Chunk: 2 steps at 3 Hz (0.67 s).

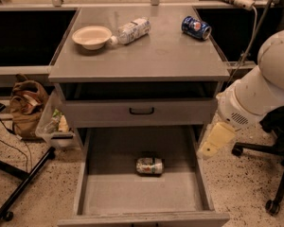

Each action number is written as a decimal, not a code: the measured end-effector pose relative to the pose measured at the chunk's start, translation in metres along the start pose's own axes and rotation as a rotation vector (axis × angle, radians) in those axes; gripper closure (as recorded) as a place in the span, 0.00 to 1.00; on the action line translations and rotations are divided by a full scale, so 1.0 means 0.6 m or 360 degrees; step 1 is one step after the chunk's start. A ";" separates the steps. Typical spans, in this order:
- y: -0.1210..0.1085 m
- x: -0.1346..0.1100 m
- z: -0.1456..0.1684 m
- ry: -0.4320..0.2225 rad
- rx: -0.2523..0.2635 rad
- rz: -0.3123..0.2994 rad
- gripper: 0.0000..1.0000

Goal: Pick 7up can from middle drawer and place on counter

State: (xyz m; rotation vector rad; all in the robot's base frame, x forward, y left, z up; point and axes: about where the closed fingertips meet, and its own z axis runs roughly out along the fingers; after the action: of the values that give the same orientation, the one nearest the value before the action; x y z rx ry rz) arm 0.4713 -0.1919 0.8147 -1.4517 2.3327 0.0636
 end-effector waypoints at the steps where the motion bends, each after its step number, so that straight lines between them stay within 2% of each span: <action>1: 0.030 -0.018 0.061 -0.0062 -0.0079 0.0069 0.00; 2: 0.085 -0.021 0.188 -0.0120 -0.0212 0.0295 0.00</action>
Offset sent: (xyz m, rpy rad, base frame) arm 0.0144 0.1075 -0.2126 0.3641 0.1704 -0.3495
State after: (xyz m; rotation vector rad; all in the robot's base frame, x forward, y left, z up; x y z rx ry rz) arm 0.4658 -0.1304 0.7065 -1.2637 2.4340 0.3250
